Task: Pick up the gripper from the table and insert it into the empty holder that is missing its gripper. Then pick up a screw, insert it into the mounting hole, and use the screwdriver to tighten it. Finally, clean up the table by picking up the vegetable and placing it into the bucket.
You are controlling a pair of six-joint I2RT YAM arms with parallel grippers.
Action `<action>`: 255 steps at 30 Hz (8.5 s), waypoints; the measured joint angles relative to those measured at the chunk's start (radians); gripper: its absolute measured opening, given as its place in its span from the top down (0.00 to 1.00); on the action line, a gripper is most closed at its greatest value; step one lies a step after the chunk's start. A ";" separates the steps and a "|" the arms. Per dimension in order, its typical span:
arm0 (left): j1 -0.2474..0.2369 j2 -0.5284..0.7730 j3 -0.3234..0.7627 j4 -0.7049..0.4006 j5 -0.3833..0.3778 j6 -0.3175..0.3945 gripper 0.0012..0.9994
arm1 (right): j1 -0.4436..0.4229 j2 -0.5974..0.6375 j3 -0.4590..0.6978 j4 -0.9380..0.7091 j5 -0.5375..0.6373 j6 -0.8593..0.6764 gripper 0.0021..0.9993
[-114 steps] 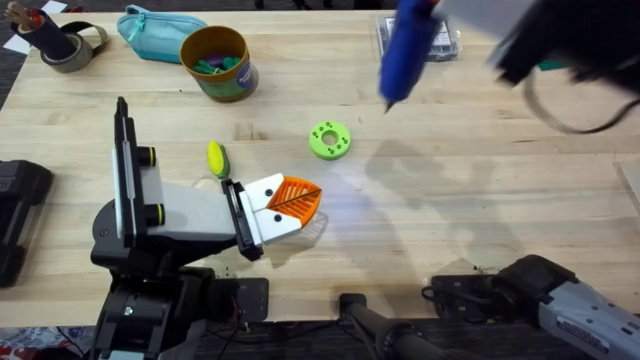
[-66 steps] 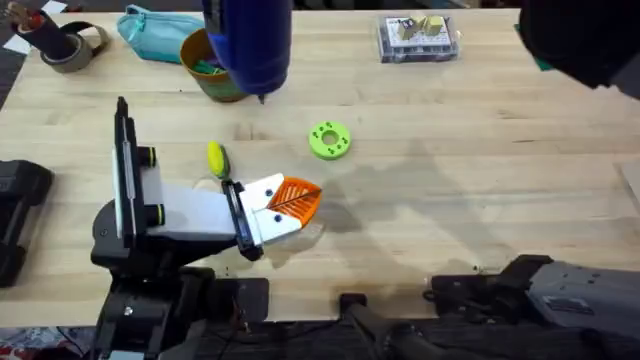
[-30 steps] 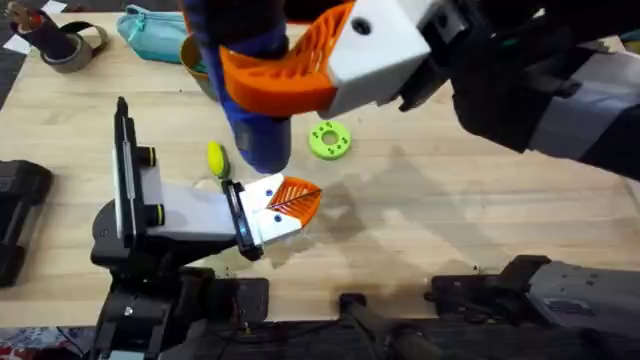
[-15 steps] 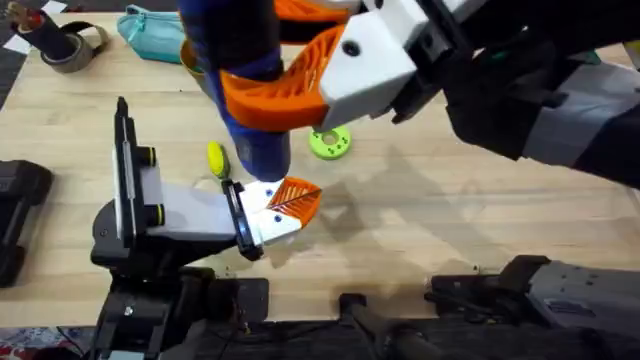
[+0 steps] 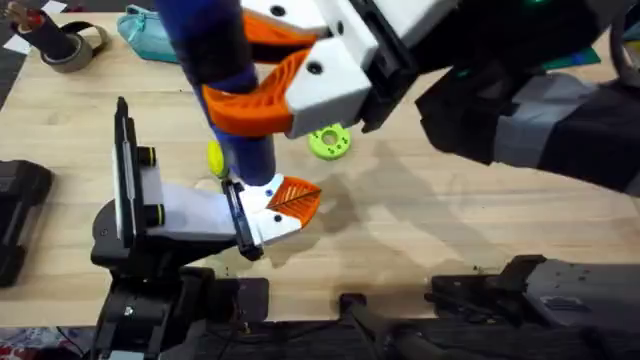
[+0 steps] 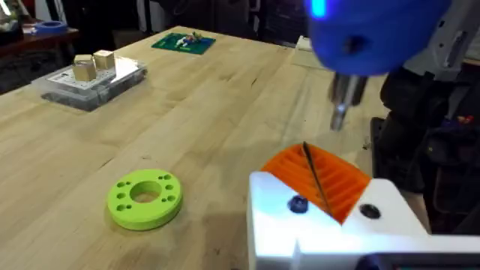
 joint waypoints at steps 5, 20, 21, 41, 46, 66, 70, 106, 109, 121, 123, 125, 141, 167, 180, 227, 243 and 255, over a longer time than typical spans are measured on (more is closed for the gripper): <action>0.000 0.000 0.000 0.000 0.000 0.000 0.99 | 0.000 0.000 -0.068 0.115 0.033 0.008 0.89; 0.000 0.000 0.000 0.000 0.000 0.000 0.99 | 0.000 0.000 -0.085 0.110 0.046 0.008 0.90; 0.000 0.000 0.000 0.000 0.000 0.000 0.99 | 0.000 0.000 -0.085 0.109 0.047 0.008 0.90; 0.000 0.000 0.000 0.000 0.000 0.000 0.99 | 0.000 0.000 -0.109 0.094 0.035 0.000 0.90; 0.000 0.000 0.000 0.000 0.000 0.000 0.99 | 0.000 0.000 -0.109 0.076 0.035 -0.020 0.90; 0.000 0.000 0.000 0.000 0.000 0.000 0.99 | 0.000 0.031 -0.111 0.038 0.035 -0.052 0.90; 0.000 0.000 0.000 0.000 0.000 0.000 0.99 | 0.000 0.031 -0.111 0.038 0.035 -0.052 0.90; 0.000 0.000 0.000 0.000 0.000 0.000 0.99 | 0.000 0.031 -0.111 0.038 0.035 -0.068 0.90; 0.000 0.000 0.000 0.000 0.000 0.000 0.99 | 0.000 0.031 -0.111 0.038 0.035 -0.069 0.90; 0.000 0.000 0.000 0.000 0.000 0.000 0.99 | 0.000 0.031 -0.113 0.013 0.036 -0.078 0.90; 0.000 0.000 0.000 0.000 0.000 0.000 0.99 | 0.000 0.031 -0.112 0.012 0.036 -0.079 0.90; 0.000 0.000 0.000 0.000 0.000 0.000 0.99 | 0.000 0.031 -0.112 0.012 0.036 -0.080 0.90; 0.000 0.000 0.000 0.000 0.000 0.000 0.99 | 0.000 0.031 -0.113 0.011 0.036 -0.086 0.90; 0.000 0.000 0.000 0.000 0.000 0.000 0.99 | 0.000 0.031 -0.113 -0.011 0.036 -0.097 0.90; 0.000 0.000 0.000 0.000 0.000 0.000 0.99 | 0.000 0.031 -0.113 -0.014 0.036 -0.098 0.90; 0.000 0.000 0.000 0.000 0.000 0.000 0.99 | -0.174 0.013 0.445 -1.728 0.839 -0.817 0.90; 0.000 0.000 0.000 -0.002 0.000 0.000 1.00 | -0.316 0.105 0.451 -2.022 1.237 -1.170 0.91; 0.000 0.000 0.000 -0.002 0.000 0.000 1.00 | -0.396 0.429 0.354 -1.905 1.393 -1.509 0.92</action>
